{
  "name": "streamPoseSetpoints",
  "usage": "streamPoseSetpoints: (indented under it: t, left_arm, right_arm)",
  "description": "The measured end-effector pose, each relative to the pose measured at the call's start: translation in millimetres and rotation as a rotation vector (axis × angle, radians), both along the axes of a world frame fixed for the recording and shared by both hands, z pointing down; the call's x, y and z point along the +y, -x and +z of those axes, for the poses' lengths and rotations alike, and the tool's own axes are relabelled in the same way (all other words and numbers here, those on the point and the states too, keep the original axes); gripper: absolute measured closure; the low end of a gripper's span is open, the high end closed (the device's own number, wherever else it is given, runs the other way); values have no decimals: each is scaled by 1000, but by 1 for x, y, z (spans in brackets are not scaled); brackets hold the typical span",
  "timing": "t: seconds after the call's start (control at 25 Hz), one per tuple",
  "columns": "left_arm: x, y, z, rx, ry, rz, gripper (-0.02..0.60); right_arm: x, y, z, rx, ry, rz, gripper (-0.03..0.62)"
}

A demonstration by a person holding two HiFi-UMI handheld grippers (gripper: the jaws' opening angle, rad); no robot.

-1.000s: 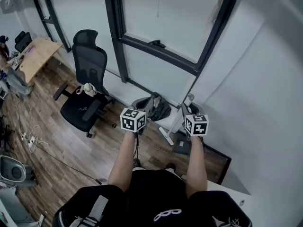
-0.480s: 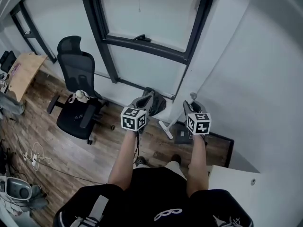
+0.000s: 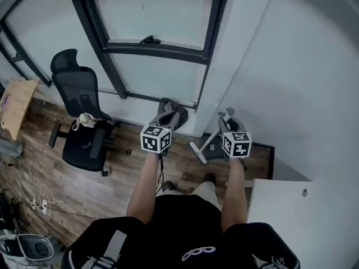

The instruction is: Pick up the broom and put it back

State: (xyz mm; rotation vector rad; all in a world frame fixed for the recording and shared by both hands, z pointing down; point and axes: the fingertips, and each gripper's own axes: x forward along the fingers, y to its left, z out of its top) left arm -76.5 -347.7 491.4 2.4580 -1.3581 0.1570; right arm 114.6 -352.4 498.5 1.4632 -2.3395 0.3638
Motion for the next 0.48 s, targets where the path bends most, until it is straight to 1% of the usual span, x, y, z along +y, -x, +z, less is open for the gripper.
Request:
streamPoseSetpoints:
  t: [0.48]
  left_arm:
    - [7,-66,18,5,21,184,560]
  right_arm:
    - [45,-70,26,8,47,193,479]
